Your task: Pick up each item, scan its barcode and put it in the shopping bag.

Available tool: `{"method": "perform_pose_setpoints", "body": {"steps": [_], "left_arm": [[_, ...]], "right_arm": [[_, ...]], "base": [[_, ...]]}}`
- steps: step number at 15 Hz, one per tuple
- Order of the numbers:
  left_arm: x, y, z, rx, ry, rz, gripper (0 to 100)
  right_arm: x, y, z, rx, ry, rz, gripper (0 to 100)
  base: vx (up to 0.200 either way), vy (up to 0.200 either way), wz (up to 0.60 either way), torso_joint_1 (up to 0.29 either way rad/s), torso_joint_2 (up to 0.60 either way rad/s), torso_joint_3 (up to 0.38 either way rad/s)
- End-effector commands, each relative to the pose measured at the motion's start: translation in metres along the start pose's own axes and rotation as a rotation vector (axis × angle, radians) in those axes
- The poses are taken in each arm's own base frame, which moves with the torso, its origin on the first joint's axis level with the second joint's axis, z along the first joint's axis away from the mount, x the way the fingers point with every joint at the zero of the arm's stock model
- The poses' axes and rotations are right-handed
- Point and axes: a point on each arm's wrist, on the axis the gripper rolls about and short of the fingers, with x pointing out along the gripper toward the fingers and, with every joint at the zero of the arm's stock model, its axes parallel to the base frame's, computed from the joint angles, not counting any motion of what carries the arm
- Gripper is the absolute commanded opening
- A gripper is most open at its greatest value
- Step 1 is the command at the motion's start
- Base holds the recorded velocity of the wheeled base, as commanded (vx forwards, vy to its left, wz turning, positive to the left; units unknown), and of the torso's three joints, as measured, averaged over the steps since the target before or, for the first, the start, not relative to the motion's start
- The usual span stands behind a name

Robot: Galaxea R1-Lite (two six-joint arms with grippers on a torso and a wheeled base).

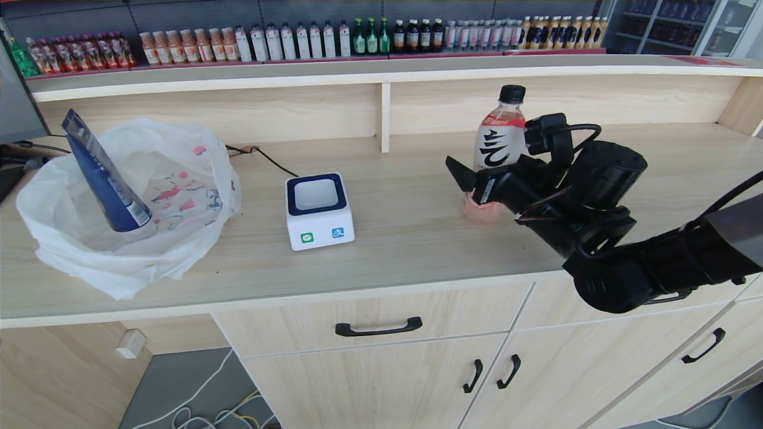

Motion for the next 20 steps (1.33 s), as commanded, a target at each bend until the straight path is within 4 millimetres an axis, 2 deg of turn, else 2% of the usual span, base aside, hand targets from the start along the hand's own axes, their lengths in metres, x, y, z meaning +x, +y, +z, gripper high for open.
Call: {"method": "perform_pose_setpoints", "body": {"steps": [1, 10, 15, 17, 20], "left_arm": [[0.000, 0.000, 0.000, 0.000, 0.000, 0.001, 100], [0.000, 0.000, 0.000, 0.000, 0.000, 0.001, 100], [0.000, 0.000, 0.000, 0.000, 0.000, 0.001, 100], [0.000, 0.000, 0.000, 0.000, 0.000, 0.001, 100], [0.000, 0.000, 0.000, 0.000, 0.000, 0.001, 100]], "right_arm": [[0.000, 0.000, -0.001, 0.000, 0.002, 0.000, 0], [0.000, 0.000, 0.002, 0.003, -0.007, -0.001, 0], [-0.006, 0.000, 0.019, 0.002, -0.042, -0.001, 0], [-0.012, 0.002, 0.025, 0.002, -0.047, 0.003, 0], [-0.033, 0.013, 0.033, 0.009, -0.032, 0.032, 0]], "base": [[0.000, 0.000, 0.00, 0.000, 0.00, 0.000], [0.000, 0.000, 0.00, 0.000, 0.00, 0.000], [0.000, 0.000, 0.00, 0.000, 0.00, 0.000], [0.000, 0.000, 0.00, 0.000, 0.00, 0.000], [0.000, 0.000, 0.00, 0.000, 0.00, 0.000]]}}
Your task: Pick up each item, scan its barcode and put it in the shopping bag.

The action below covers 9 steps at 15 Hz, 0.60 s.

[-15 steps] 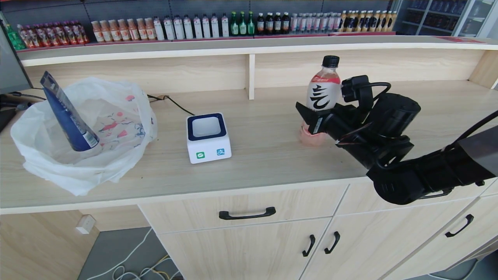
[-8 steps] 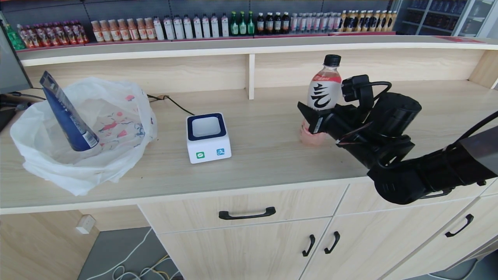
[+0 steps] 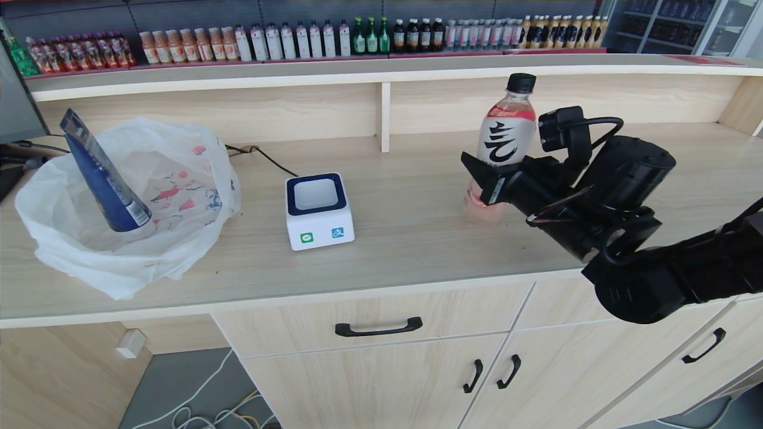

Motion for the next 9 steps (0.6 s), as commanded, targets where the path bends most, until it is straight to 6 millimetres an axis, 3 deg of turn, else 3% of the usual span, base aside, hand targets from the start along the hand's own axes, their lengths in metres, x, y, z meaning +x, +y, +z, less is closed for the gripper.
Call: {"method": "perform_pose_setpoints", "body": {"steps": [1, 5, 9], "left_arm": [[0.000, 0.000, 0.000, 0.000, 0.000, 0.000, 100], [0.000, 0.000, 0.000, 0.000, 0.000, 0.000, 100], [0.000, 0.000, 0.000, 0.000, 0.000, -0.002, 100]], "right_arm": [[-0.017, 0.008, 0.019, 0.006, -0.026, 0.023, 0], [-0.046, 0.015, 0.038, 0.011, -0.033, 0.045, 0], [-0.088, 0.017, 0.029, 0.006, 0.032, 0.059, 0]], "base": [[0.000, 0.000, 0.00, 0.000, 0.00, 0.000], [0.000, 0.000, 0.00, 0.000, 0.00, 0.000], [0.000, 0.000, 0.00, 0.000, 0.00, 0.000]]}}
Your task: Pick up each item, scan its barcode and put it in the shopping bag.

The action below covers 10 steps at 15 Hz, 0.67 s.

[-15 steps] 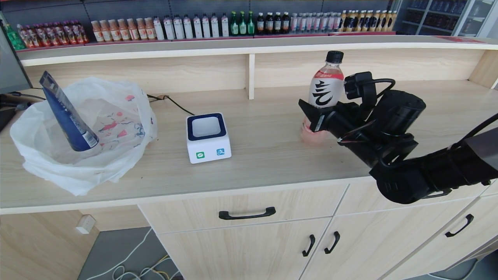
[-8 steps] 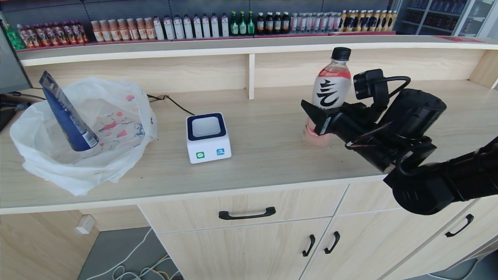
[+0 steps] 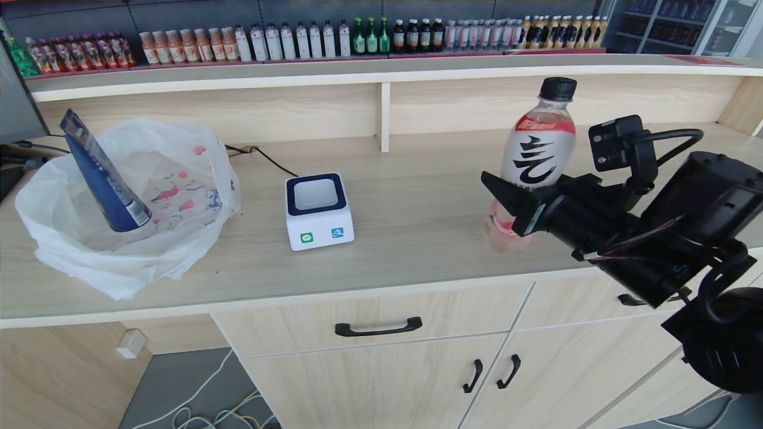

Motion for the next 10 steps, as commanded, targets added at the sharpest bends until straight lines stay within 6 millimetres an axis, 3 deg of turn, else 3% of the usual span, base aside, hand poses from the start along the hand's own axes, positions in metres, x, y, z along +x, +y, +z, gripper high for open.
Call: {"method": "perform_pose_setpoints", "body": {"steps": [1, 5, 10], "left_arm": [[0.000, 0.000, 0.000, 0.000, 0.000, 0.001, 100], [0.000, 0.000, 0.000, 0.000, 0.000, -0.001, 100], [0.000, 0.000, 0.000, 0.000, 0.000, 0.001, 100]], "right_arm": [[-0.026, 0.007, 0.003, -0.002, -0.021, 0.021, 0], [-0.047, 0.018, -0.010, -0.003, -0.036, 0.060, 0], [-0.061, 0.020, -0.010, -0.010, -0.060, 0.069, 0]], "base": [[0.000, 0.000, 0.00, 0.000, 0.00, 0.000], [0.000, 0.000, 0.00, 0.000, 0.00, 0.000], [0.000, 0.000, 0.00, 0.000, 0.00, 0.000]]}}
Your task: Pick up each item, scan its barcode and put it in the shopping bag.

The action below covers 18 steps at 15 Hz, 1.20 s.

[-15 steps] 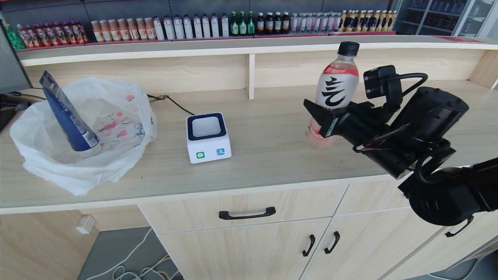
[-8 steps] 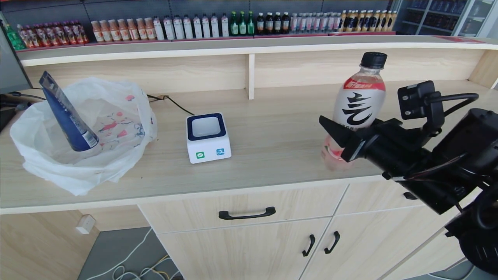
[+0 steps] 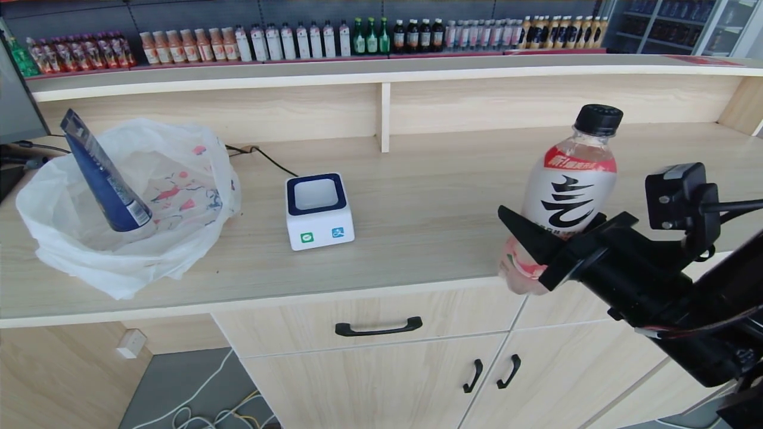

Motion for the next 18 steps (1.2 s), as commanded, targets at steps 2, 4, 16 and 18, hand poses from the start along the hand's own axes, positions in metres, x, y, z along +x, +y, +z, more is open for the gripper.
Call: {"method": "perform_pose_setpoints", "body": {"steps": [2, 4, 16, 18], "left_arm": [[0.000, 0.000, 0.000, 0.000, 0.000, 0.000, 100], [0.000, 0.000, 0.000, 0.000, 0.000, 0.000, 100], [0.000, 0.000, 0.000, 0.000, 0.000, -0.001, 100], [0.000, 0.000, 0.000, 0.000, 0.000, -0.001, 100]], "right_arm": [[-0.014, 0.005, 0.003, -0.005, 0.005, 0.022, 0], [-0.016, 0.007, 0.005, -0.006, -0.002, 0.030, 0], [-0.021, 0.045, 0.017, -0.383, -0.089, 0.179, 0], [-0.022, 0.049, 0.016, -0.483, -0.099, 0.192, 0]], "base": [[0.000, 0.000, 0.00, 0.000, 0.00, 0.000], [0.000, 0.000, 0.00, 0.000, 0.00, 0.000], [0.000, 0.000, 0.00, 0.000, 0.00, 0.000], [0.000, 0.000, 0.00, 0.000, 0.00, 0.000]]}}
